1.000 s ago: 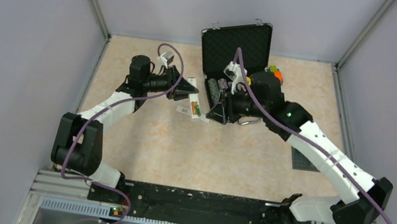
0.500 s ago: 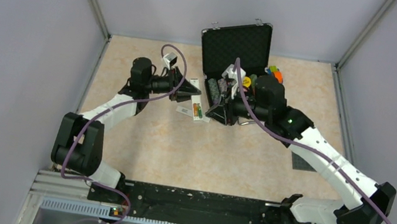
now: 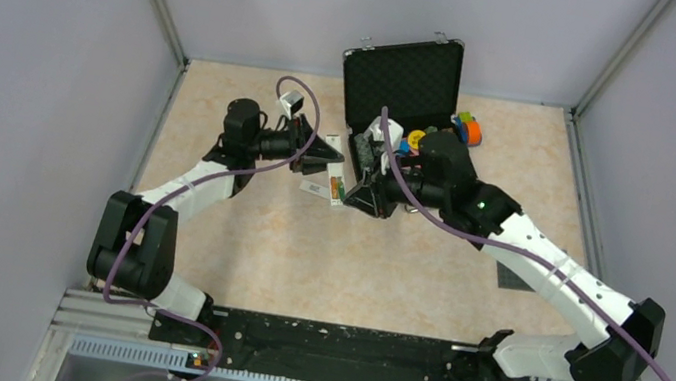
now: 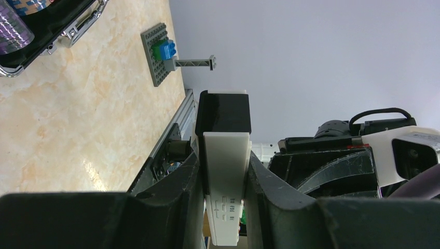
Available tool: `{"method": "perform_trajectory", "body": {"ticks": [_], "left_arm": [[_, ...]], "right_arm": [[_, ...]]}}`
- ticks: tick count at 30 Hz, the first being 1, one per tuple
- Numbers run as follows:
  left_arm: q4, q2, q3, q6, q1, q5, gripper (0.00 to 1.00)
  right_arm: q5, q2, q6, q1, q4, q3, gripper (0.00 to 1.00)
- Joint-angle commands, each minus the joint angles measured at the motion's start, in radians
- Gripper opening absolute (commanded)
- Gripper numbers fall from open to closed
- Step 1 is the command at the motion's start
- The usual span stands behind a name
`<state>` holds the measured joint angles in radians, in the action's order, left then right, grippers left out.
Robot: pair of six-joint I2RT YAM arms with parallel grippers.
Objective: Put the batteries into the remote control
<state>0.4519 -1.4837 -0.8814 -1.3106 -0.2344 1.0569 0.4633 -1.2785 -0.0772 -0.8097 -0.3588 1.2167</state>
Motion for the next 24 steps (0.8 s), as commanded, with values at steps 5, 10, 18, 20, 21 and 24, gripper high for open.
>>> {"method": "perform_trajectory", "body": {"ticks": [5,10,18,20,21,24], "left_arm": [[0.067,0.039,-0.009,-0.010,-0.005,0.004,0.00],[0.067,0.041,-0.009,-0.010,-0.006,0.004,0.00],[0.067,0.042,-0.008,-0.011,-0.009,0.007,0.00],[0.068,0.044,-0.007,-0.013,-0.011,0.008,0.00],[0.068,0.044,-0.007,-0.013,-0.011,0.008,0.00],[0.068,0.045,-0.005,-0.013,-0.011,0.007,0.00]], "right_arm": [[-0.039,-0.018,0.028,-0.021,0.008,0.009,0.11],[-0.069,-0.023,0.012,-0.020,0.019,0.006,0.06],[-0.113,-0.034,-0.021,-0.028,0.036,0.000,0.00],[-0.119,-0.033,-0.027,-0.030,0.044,-0.003,0.00],[-0.121,-0.033,-0.033,-0.030,0.048,-0.004,0.00],[-0.125,-0.033,-0.044,-0.032,0.061,-0.009,0.00]]}}
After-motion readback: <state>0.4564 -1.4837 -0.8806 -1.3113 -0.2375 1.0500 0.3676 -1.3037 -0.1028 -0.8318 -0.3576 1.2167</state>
